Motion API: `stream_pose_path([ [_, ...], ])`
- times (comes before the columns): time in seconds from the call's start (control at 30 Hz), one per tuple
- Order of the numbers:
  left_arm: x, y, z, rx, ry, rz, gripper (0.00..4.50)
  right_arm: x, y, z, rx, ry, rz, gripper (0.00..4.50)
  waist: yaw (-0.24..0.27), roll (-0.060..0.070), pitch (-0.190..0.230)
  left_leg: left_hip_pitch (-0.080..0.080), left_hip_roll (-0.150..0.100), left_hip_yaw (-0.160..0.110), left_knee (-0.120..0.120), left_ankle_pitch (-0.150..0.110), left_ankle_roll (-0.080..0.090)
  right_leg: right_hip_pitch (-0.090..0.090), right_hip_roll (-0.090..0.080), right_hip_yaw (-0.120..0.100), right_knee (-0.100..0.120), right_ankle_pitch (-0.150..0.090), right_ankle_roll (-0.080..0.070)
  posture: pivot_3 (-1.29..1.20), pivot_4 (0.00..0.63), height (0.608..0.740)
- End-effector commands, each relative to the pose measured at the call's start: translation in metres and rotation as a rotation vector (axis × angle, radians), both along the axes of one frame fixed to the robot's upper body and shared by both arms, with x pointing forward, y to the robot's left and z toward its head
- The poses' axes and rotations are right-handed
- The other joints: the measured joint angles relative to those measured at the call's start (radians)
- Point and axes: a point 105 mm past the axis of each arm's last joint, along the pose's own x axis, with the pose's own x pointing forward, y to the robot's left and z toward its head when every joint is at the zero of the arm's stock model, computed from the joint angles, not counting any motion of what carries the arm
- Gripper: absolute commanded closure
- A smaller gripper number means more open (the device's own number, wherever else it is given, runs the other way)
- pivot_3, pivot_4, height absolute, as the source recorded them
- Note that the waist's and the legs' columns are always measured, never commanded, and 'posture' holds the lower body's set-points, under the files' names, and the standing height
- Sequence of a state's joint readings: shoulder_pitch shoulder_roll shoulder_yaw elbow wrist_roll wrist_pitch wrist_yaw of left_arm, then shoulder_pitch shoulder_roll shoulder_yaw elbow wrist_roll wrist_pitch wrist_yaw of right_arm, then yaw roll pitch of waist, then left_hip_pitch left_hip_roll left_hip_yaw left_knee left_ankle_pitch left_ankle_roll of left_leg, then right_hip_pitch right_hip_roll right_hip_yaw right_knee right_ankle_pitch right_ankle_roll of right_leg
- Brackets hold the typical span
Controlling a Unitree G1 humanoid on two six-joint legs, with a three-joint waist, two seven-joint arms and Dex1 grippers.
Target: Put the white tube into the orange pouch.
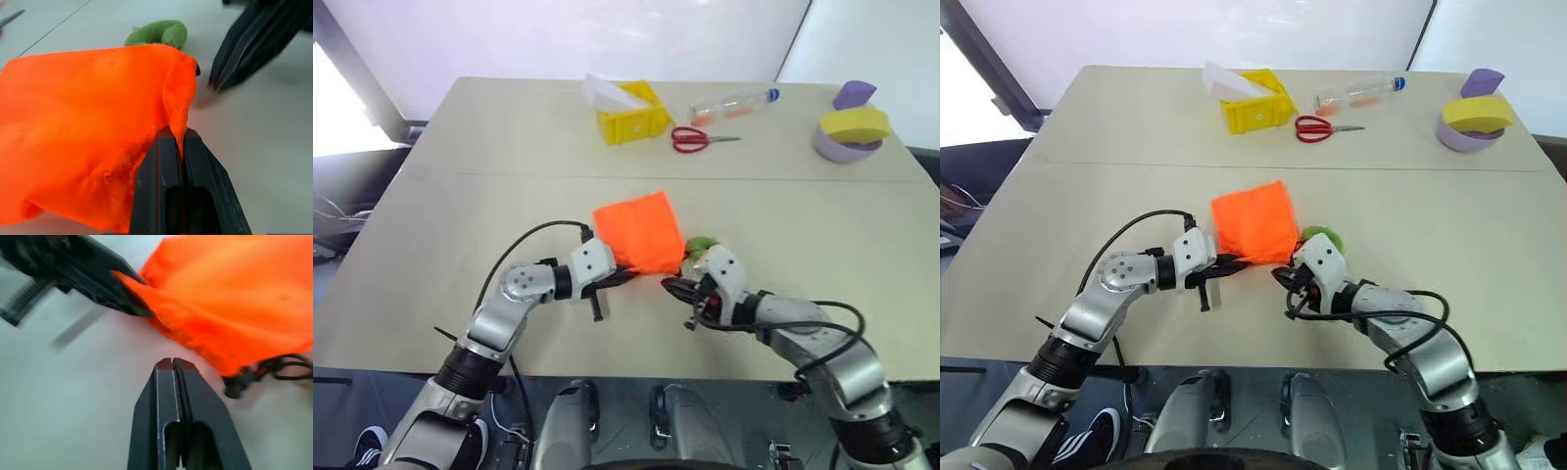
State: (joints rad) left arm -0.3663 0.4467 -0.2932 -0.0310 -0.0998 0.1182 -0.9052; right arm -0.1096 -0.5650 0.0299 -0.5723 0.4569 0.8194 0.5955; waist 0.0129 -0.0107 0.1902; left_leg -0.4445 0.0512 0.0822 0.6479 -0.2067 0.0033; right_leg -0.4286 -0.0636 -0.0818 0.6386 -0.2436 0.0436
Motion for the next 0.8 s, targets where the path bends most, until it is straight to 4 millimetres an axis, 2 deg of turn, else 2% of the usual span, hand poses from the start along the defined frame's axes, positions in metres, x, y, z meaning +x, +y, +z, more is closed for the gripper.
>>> stream_pose_path([
  [0.03,0.001,0.001,0.003,0.005,-0.063,-0.002,4.50,0.001,-0.013,0.026,0.026,-0.068,0.005,3.12,0.000,0.000,0.000,0.000,0.000,0.000,0.000,0.000,0.000,0.000,0.000,0.000,0.000,0.000,0.000,0.00,0.150,0.740],
  [0.1,0.002,0.001,0.001,0.004,-0.065,-0.004,4.50,0.010,-0.026,0.034,0.011,-0.107,-0.039,2.11,-0.001,0.000,0.000,0.000,0.000,0.000,0.000,0.000,0.000,0.000,-0.001,0.000,0.000,0.000,0.000,0.00,0.150,0.740],
  [0.17,0.001,-0.002,0.004,-0.035,-0.053,0.004,4.50,0.026,-0.046,0.035,-0.022,-0.124,-0.134,0.98,0.000,0.000,0.000,0.000,0.000,0.000,0.000,0.000,0.000,0.000,-0.001,0.000,0.000,0.000,0.000,0.00,0.150,0.740],
  [0.23,0.001,-0.004,0.006,-0.049,-0.055,0.003,4.50,0.035,-0.057,0.034,-0.052,-0.140,-0.174,0.04,0.000,0.000,0.000,0.000,0.000,0.000,0.000,0.000,0.000,0.000,-0.001,0.000,0.000,0.000,-0.001,0.00,0.150,0.740],
  [0.4,0.001,-0.003,0.008,-0.049,-0.061,0.007,4.50,0.051,-0.071,0.023,-0.154,-0.159,-0.199,0.04,0.000,0.000,0.000,0.000,0.000,0.001,0.000,0.000,0.000,0.000,0.000,0.000,0.000,0.000,-0.001,0.00,0.150,0.740],
  [0.53,0.004,0.000,0.010,-0.069,-0.055,0.038,4.50,0.073,-0.084,0.022,-0.066,-0.104,-0.322,0.04,-0.003,0.000,0.000,0.000,0.000,0.002,0.000,0.000,0.000,0.000,0.001,0.000,0.000,0.001,0.000,0.00,0.150,0.740],
  [0.7,0.001,-0.001,0.010,-0.063,-0.067,0.031,4.50,0.074,-0.075,0.010,-0.043,0.007,-0.286,0.04,0.001,0.000,0.000,0.001,0.000,0.001,0.001,0.000,0.000,0.000,0.001,0.000,0.002,0.001,0.000,0.00,0.150,0.740],
  [0.8,0.000,-0.001,0.010,-0.067,-0.067,0.031,4.50,0.072,-0.073,0.000,-0.092,0.035,-0.262,0.04,0.000,0.000,0.000,0.000,0.000,0.002,0.001,0.000,0.000,0.000,0.001,0.000,0.002,0.001,0.000,0.00,0.150,0.740],
])
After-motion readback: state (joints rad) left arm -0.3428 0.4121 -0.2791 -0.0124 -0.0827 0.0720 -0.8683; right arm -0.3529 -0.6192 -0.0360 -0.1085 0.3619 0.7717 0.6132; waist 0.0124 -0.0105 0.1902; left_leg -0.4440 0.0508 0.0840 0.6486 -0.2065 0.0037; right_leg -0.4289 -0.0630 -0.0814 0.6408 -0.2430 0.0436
